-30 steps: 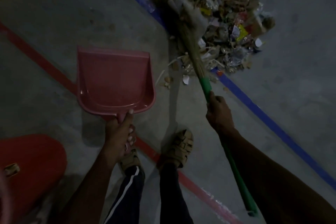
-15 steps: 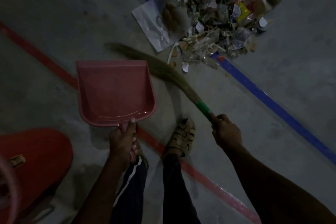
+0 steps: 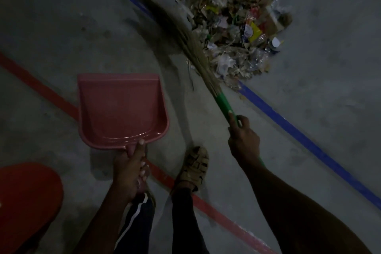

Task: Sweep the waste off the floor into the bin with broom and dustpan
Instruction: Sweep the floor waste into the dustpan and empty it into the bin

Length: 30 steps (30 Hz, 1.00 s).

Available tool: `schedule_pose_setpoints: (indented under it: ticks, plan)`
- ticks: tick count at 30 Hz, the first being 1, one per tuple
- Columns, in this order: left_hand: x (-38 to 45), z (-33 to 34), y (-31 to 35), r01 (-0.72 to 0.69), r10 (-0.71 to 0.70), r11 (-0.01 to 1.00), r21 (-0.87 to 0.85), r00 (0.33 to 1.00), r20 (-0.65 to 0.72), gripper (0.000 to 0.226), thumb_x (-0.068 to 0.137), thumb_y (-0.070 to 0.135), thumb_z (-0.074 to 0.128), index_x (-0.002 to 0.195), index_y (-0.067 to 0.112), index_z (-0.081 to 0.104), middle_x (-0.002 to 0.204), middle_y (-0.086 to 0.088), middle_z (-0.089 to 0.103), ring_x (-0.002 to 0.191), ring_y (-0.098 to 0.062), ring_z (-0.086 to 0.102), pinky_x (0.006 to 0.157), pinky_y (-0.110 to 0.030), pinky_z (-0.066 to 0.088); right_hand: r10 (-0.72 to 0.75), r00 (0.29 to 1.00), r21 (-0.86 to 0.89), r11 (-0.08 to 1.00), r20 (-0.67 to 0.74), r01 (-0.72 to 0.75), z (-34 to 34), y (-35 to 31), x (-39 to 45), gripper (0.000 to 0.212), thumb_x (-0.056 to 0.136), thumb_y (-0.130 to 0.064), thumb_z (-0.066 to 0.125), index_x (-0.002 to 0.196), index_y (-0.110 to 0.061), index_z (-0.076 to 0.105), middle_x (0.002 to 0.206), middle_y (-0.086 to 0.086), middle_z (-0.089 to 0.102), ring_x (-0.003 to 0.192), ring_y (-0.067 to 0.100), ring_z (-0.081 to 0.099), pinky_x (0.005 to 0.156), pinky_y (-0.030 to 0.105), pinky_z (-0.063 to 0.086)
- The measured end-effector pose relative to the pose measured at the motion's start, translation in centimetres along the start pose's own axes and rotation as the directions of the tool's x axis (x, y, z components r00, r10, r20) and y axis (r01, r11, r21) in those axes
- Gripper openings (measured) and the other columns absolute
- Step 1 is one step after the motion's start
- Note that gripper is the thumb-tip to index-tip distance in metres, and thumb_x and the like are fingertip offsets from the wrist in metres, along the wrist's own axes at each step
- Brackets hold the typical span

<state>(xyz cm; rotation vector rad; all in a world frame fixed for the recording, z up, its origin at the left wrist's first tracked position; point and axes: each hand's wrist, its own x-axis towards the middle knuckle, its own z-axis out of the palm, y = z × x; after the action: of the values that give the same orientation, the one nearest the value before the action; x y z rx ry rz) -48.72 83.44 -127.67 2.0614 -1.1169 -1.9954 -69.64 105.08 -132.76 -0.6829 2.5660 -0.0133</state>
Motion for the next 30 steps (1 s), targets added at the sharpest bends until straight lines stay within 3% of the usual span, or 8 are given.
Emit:
schedule_pose_setpoints:
  ticks: [3, 7, 11, 16, 22, 30]
  plan:
    - [-0.1, -0.2, 1.4, -0.035, 0.035, 0.999, 0.037, 0.999, 0.003, 0.044, 0.094, 0.041, 0.068, 0.072, 0.012, 0.044, 0.052, -0.002, 0.039, 0.031, -0.009, 0.034, 0.036, -0.016, 0.03, -0.004, 1.0, 0.041, 0.999, -0.025, 0.005, -0.7, -2.0, 0.0, 0.066, 0.088, -0.01, 0.061, 0.149, -0.017, 0.038, 0.134, 0.016, 0.047, 0.065, 0.023, 0.051, 0.045, 0.029, 0.037]
    - [0.5, -1.8, 3.6, -0.059, 0.057, 0.994, 0.093, 0.998, 0.022, 0.039, 0.095, 0.04, 0.068, 0.077, 0.012, 0.046, 0.053, -0.003, 0.041, 0.031, -0.009, 0.034, 0.036, -0.016, 0.03, 0.031, 0.998, 0.099, 0.995, -0.059, -0.025, -2.5, -5.0, 1.2, 0.063, 0.092, -0.013, 0.057, 0.15, -0.021, 0.033, 0.135, 0.015, 0.046, 0.065, 0.021, 0.053, 0.045, 0.035, 0.05]
    - [1.9, -4.7, 5.8, -0.064, 0.055, 0.985, 0.158, 0.997, 0.056, 0.042, 0.093, 0.042, 0.069, 0.073, 0.012, 0.049, 0.051, -0.004, 0.043, 0.033, -0.012, 0.035, 0.038, -0.017, 0.031, 0.084, 0.993, 0.082, 0.994, -0.081, -0.077, -5.1, -7.6, 2.9, 0.062, 0.095, -0.015, 0.055, 0.152, -0.022, 0.03, 0.136, 0.015, 0.044, 0.065, 0.02, 0.05, 0.046, 0.031, 0.043]
    - [5.1, -6.3, 10.2, -0.08, 0.053, 0.958, 0.275, 0.993, 0.105, 0.045, 0.092, 0.042, 0.07, 0.072, 0.008, 0.047, 0.048, -0.003, 0.04, 0.03, -0.011, 0.034, 0.037, -0.015, 0.028, 0.086, 0.979, 0.075, 0.994, -0.187, -0.073, -8.6, -10.8, 7.9, 0.061, 0.095, -0.015, 0.054, 0.15, -0.019, 0.027, 0.133, 0.018, 0.044, 0.076, 0.027, 0.057, 0.052, 0.041, 0.055]
    - [9.3, -5.0, 14.6, -0.069, 0.008, 0.934, 0.351, 0.985, 0.174, 0.049, 0.092, 0.043, 0.07, 0.066, 0.012, 0.044, 0.046, -0.001, 0.04, 0.031, -0.011, 0.033, 0.038, -0.015, 0.029, 0.128, 0.968, 0.026, 0.992, -0.216, -0.125, -10.0, -15.3, 14.9, 0.075, 0.091, -0.018, 0.061, 0.154, -0.016, 0.021, 0.142, 0.023, 0.038, 0.088, 0.04, 0.06, 0.063, 0.047, 0.056]
    - [17.5, -1.3, 16.4, 0.004, -0.112, 0.887, 0.461, 0.972, 0.208, 0.046, 0.091, 0.047, 0.071, 0.065, 0.015, 0.05, 0.046, 0.001, 0.043, 0.034, -0.012, 0.034, 0.042, -0.017, 0.03, 0.183, 0.95, 0.068, 0.983, -0.252, -0.172, -7.8, -15.3, 24.1, 0.075, 0.094, -0.018, 0.059, 0.156, -0.01, 0.017, 0.15, 0.025, 0.029, 0.093, 0.044, 0.061, 0.063, 0.039, 0.047]
